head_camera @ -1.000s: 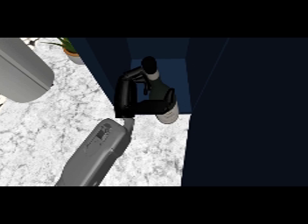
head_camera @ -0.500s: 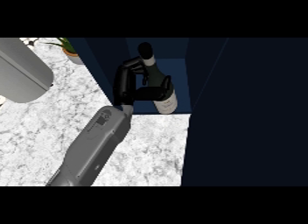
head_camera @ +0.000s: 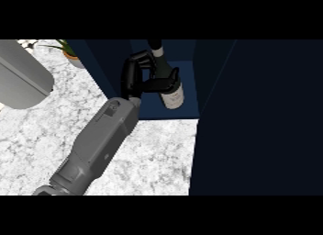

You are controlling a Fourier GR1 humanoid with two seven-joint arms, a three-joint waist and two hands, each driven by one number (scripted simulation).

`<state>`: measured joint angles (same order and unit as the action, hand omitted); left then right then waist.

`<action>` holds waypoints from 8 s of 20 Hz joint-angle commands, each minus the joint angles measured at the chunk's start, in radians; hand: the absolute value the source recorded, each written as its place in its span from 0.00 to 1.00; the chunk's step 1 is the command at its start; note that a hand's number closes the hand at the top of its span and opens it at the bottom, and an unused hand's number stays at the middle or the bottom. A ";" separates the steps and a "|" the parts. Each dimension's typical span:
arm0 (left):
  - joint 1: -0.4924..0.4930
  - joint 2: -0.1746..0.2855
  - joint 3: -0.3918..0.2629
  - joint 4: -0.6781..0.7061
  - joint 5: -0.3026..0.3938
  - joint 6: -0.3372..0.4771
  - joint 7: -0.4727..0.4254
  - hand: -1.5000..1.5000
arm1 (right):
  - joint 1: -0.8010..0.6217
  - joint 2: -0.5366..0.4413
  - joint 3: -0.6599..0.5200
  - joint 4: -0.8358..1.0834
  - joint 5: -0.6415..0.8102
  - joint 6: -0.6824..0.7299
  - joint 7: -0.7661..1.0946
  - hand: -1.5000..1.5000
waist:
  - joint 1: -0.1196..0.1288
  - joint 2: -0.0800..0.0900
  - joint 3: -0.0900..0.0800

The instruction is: Pick up the wine, place it into the cabinet and close the cabinet

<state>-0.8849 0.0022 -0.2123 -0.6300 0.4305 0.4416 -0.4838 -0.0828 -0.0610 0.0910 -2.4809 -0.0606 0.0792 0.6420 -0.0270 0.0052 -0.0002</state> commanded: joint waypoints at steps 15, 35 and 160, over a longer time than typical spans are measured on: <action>-0.238 0.031 0.130 0.363 0.005 -0.017 -0.206 1.00 | 0.006 0.001 -0.003 -0.072 -0.075 0.015 0.038 0.00 | -0.017 0.008 0.000; -0.288 0.008 0.268 0.484 0.083 -0.072 -0.237 1.00 | 0.031 0.043 0.069 -0.060 -0.018 0.008 0.008 0.00 | -0.027 0.012 -0.001; 1.124 0.578 -0.351 -1.395 0.199 -0.003 -0.087 0.00 | 0.175 0.041 0.184 -0.075 -0.230 0.111 0.136 1.00 | 0.031 -0.006 0.001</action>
<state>0.2081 0.5444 -0.6298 -2.0035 0.5934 0.4750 -0.5725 0.0415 -0.0171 0.2921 -2.4790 -0.1079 0.1820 0.7264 0.0033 -0.0025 0.0000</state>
